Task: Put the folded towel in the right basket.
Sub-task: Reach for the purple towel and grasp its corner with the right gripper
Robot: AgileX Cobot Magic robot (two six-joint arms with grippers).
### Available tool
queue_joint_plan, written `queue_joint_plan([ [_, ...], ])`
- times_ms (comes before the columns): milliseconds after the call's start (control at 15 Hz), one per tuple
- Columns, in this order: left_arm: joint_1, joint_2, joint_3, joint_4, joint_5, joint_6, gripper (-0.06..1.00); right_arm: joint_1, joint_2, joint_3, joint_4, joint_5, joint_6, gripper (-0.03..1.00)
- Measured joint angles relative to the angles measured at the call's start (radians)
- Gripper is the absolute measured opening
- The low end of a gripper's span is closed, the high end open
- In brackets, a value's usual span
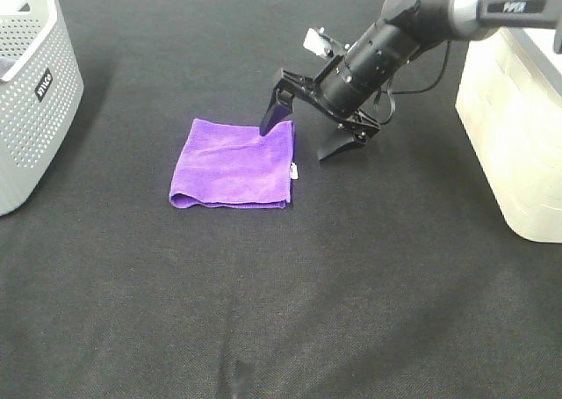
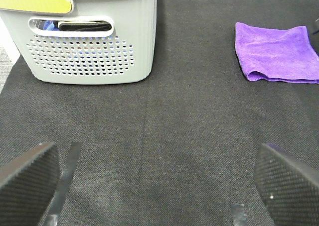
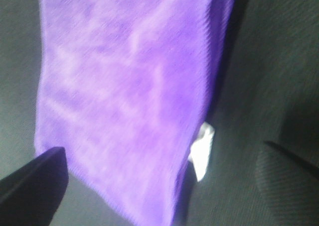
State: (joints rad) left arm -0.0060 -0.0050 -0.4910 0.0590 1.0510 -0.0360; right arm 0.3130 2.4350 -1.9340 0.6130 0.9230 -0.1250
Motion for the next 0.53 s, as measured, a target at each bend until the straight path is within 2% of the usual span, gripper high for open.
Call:
queue_joint_plan([
  [533, 0.0, 0.0, 0.0, 0.0, 0.0, 0.0, 0.99, 0.0, 0.057, -0.021, 0.009, -0.022, 0.001, 0.95],
])
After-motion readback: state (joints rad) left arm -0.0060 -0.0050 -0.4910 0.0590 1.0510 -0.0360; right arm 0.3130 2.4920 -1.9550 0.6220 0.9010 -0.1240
